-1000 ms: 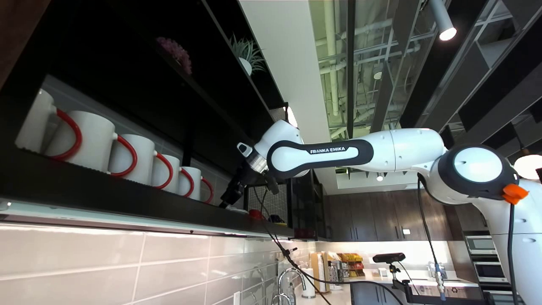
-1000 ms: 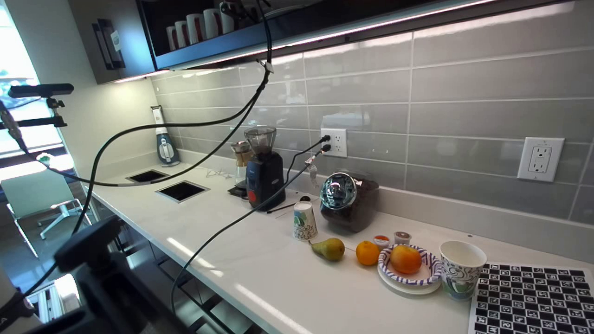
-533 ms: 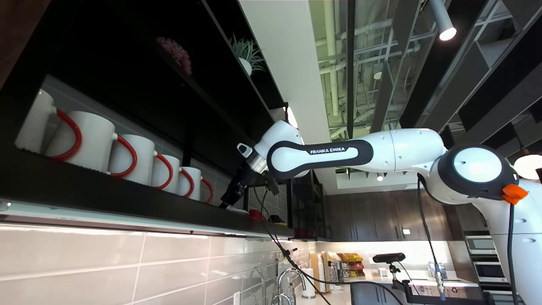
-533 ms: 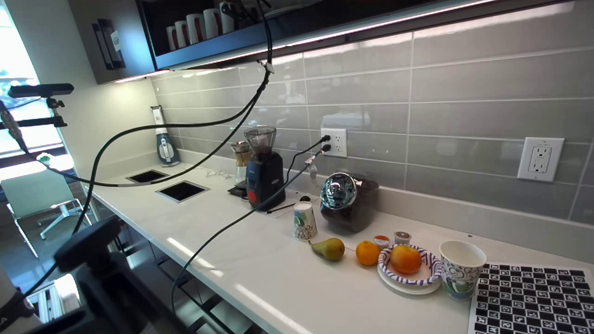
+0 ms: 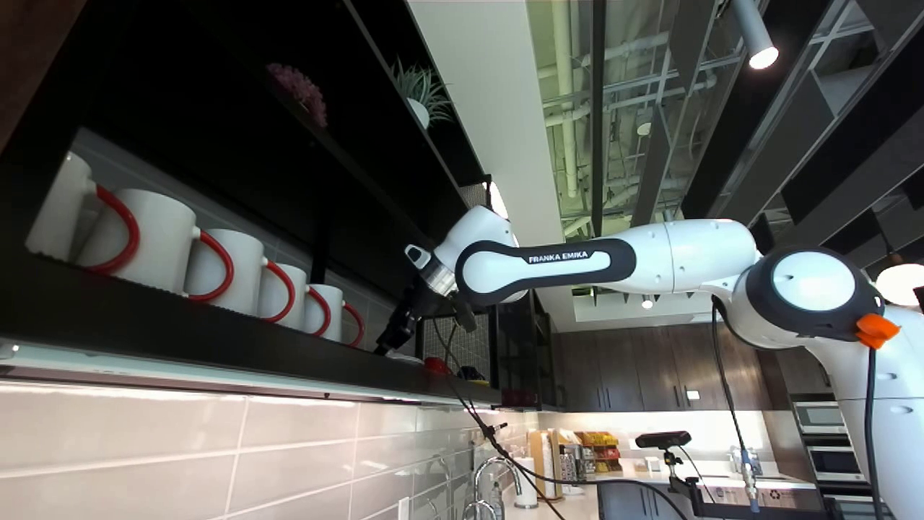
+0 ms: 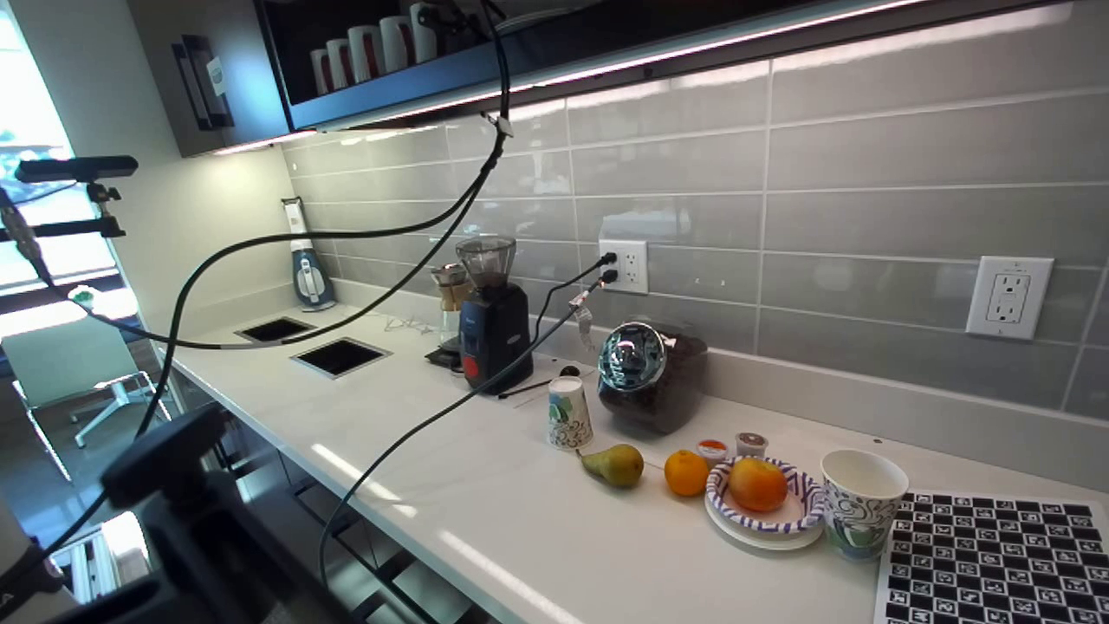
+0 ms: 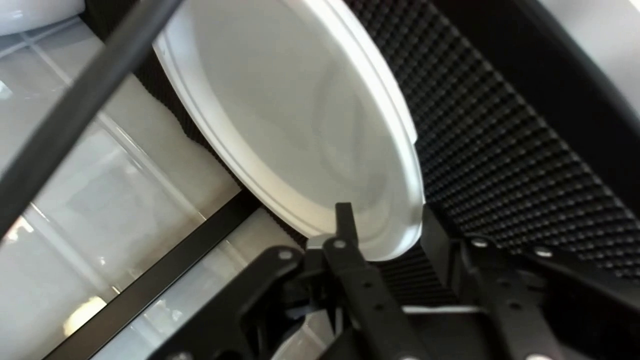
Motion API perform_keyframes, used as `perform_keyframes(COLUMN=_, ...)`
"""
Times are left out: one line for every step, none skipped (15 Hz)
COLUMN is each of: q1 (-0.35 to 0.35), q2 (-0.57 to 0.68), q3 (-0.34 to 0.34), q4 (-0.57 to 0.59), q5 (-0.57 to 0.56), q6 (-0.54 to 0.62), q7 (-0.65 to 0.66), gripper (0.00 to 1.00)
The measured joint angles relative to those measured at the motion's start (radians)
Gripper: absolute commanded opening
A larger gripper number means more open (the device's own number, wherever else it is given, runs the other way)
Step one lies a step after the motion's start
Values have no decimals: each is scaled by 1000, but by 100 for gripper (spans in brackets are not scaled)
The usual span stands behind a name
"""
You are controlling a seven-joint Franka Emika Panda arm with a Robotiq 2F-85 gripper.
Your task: Move a plate from the bottom shelf and place it on the counter top
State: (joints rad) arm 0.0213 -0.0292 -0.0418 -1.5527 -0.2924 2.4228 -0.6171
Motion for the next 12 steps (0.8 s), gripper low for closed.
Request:
perform_keyframes(q1=-1, q2=0, q3=0, q4=0, q5=0, q6=0, q7=0, gripper=29)
perform_keyframes(q1=-1, q2=0, q3=0, q4=0, q5=0, q6=0, q7=0, gripper=30)
perform_keyframes(q1=-1, q2=0, q3=0, q4=0, q5=0, q6=0, q7=0, gripper=27)
perform_keyframes(q1=-2, q2=0, q3=0, q4=0, q5=0, q6=0, q7=0, gripper=28)
perform_keyframes(q1=-2, q2=0, q3=0, q4=0, q5=0, q6=0, q7=0, gripper=26)
perform_keyframes(q1=-3, q2=0, q3=0, q4=0, q5=0, q6=0, q7=0, gripper=25)
perform_keyframes(q1=-3, q2=0, q3=0, q4=0, q5=0, q6=0, q7=0, gripper=20)
perform_keyframes(q1=-4, q2=0, q3=0, q4=1, q5=0, q6=0, q7=0, gripper=15)
perform_keyframes(q1=-5, q2=-1, q3=0, q4=1, q5=0, q6=0, q7=0, gripper=10)
perform_keyframes(q1=-7, q2=-1, q3=0, q4=1, q5=0, q6=0, q7=0, gripper=0)
perform_keyframes(q1=-8, q2=-1, q3=0, q4=1, q5=0, q6=0, q7=0, gripper=0)
perform_keyframes(q1=-9, q2=-1, q3=0, q4=2, q5=0, q6=0, q7=0, gripper=2)
